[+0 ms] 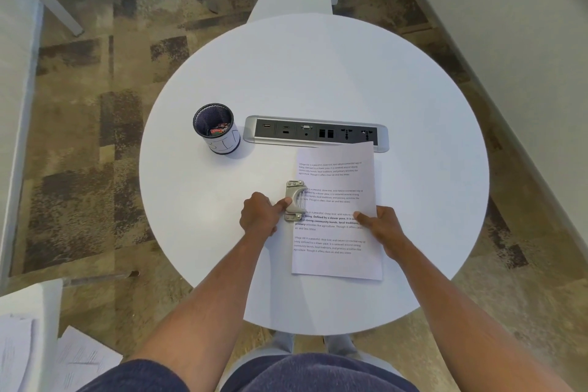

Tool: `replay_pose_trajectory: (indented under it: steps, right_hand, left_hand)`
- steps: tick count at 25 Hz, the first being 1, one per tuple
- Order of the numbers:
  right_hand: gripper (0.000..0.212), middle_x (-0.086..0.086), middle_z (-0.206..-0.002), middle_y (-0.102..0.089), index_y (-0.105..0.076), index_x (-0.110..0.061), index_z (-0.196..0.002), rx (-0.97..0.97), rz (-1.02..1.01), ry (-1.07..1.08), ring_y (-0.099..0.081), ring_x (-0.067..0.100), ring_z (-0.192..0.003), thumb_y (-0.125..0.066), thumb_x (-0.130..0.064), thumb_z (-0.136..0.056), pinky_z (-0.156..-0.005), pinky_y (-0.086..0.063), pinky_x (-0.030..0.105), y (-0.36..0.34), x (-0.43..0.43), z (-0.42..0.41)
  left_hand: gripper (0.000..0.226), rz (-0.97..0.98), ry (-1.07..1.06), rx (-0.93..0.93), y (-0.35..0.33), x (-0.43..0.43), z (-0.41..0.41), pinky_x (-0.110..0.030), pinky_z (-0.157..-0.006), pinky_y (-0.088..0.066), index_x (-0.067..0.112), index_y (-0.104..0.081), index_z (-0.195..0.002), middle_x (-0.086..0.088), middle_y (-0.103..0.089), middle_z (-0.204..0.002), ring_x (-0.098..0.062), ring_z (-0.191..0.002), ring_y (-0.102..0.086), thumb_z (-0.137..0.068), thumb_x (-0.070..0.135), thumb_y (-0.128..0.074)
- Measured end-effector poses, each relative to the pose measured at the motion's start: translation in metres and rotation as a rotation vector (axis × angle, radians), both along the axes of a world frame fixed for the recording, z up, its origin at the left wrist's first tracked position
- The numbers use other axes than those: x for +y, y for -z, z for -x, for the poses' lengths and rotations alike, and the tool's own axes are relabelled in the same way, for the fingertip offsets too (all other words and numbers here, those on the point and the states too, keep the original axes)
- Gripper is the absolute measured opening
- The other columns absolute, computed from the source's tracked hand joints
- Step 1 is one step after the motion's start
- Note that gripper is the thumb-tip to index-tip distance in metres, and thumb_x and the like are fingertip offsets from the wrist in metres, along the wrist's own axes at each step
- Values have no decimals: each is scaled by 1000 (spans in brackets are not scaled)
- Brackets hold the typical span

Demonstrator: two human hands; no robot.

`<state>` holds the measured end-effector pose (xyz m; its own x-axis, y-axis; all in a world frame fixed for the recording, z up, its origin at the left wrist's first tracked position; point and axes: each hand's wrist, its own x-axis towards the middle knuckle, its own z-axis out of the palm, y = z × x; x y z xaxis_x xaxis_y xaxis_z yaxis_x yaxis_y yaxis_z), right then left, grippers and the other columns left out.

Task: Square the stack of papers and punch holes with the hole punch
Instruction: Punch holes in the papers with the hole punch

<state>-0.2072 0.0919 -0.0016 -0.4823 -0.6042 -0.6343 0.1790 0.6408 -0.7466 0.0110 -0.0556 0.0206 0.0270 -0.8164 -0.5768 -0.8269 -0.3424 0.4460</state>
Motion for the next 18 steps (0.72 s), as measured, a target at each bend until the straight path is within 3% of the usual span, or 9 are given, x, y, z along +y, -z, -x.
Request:
replay_pose_trajectory:
  steps: [5, 10, 13, 18]
  right_hand:
    - [24, 16, -102, -75, -70, 3, -106, 6, 9, 32, -73, 33, -93, -73, -9, -85, -90, -57, 49, -1, 1, -3]
    - [24, 18, -104, -75, -70, 2, -106, -15, 8, 32, -72, 34, -94, -73, -8, -85, -91, -57, 51, -4, 1, -3]
    - [24, 18, -104, -75, -70, 3, -106, -19, 6, 15, -72, 35, -94, -73, -7, -85, -91, -56, 53, -6, 0, -2]
    - [23, 20, -104, -75, -70, 4, -106, 5, 5, -3, -72, 36, -94, -72, -7, -86, -90, -57, 51, -6, 1, -3]
  left_hand:
    - [54, 14, 51, 17, -7, 0, 2, -31, -60, -57, 13, -49, -59, -5, -64, -51, -26, -46, -68, -72, 60, -71]
    - [34, 85, 76, 139, -9, -4, 12, -29, -64, -40, 11, -60, -69, -7, -66, -77, -28, -73, -60, -79, 40, -73]
    - [17, 75, 40, 283, -5, 3, 18, -27, -65, -39, 5, -69, -78, -12, -67, -81, -24, -74, -56, -83, 21, -70]
    - [15, 10, -122, 418, -1, 2, 16, -27, -68, -39, 11, -65, -69, -8, -62, -77, -22, -75, -52, -83, 11, -70]
